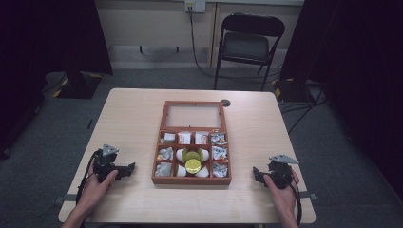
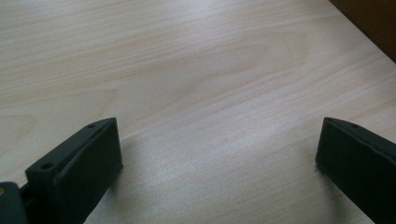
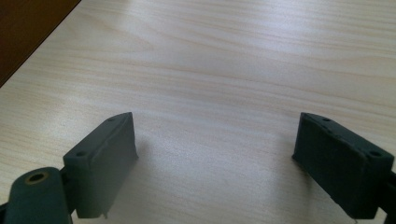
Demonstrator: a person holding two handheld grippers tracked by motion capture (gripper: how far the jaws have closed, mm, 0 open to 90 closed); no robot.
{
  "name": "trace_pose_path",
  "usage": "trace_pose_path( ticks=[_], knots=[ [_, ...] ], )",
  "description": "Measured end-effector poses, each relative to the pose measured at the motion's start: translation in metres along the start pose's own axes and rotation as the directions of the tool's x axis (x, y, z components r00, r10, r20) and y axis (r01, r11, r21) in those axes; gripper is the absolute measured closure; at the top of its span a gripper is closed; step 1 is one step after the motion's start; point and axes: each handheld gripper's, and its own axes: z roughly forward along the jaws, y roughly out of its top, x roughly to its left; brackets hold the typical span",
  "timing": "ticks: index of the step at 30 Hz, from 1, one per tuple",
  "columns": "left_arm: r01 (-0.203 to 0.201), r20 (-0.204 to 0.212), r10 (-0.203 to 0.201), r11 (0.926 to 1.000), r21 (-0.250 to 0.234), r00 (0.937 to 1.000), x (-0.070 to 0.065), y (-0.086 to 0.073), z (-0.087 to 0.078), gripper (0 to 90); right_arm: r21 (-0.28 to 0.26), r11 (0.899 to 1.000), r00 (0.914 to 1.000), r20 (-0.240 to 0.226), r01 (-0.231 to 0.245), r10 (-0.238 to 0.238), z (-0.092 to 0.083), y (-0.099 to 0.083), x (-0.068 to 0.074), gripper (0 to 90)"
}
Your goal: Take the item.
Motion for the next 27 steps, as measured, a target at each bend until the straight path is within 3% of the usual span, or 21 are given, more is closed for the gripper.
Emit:
trace_pose_path(
  ticks=[12, 27],
  knots=[
    [-0.007, 0.004, 0.007, 1.0, 0.003, 1.0, 0.0005, -0.0002, -0.0004, 0.0, -0.001, 1.0, 1.0, -0.005, 0.006, -0.006, 0.0001, 0.0003, -0.0004, 12.9],
    [-0.011, 0.007, 0.011, 0.9999, 0.005, 0.9999, 0.0007, -0.0004, -0.0008, 0.0, 0.007, 1.0, 0.9982, -0.057, -0.021, 0.022, -0.0072, 0.0034, -0.0001, 16.3]
  ],
)
